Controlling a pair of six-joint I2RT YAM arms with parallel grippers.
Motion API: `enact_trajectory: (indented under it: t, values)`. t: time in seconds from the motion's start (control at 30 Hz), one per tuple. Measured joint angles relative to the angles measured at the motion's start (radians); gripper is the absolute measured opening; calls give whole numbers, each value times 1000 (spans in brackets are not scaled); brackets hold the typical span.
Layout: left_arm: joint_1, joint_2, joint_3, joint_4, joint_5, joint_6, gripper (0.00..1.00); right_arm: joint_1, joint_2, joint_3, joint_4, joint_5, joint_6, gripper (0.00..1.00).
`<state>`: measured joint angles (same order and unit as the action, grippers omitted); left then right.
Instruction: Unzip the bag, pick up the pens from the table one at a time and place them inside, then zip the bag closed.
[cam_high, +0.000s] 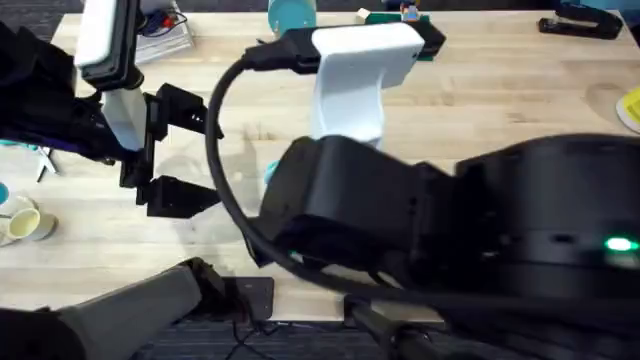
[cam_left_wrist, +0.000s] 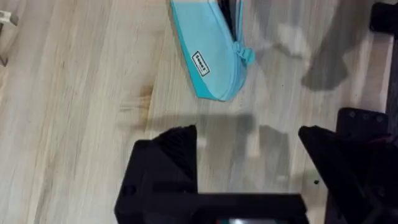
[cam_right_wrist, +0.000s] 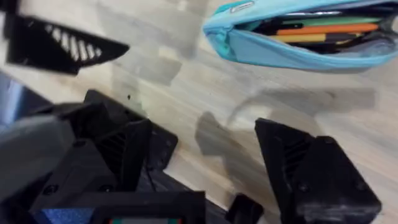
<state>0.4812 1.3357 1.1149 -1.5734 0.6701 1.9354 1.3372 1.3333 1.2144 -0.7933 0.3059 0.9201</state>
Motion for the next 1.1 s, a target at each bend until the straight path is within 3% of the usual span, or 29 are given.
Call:
enact_trajectory:
  t: [0.63,1.1]
  values:
    - [0,0,0,2,0,3,990,0,197,0,144,59,75,997]
    - [0,0,0,3,0,3,990,-8,317,0,220,207,79,996]
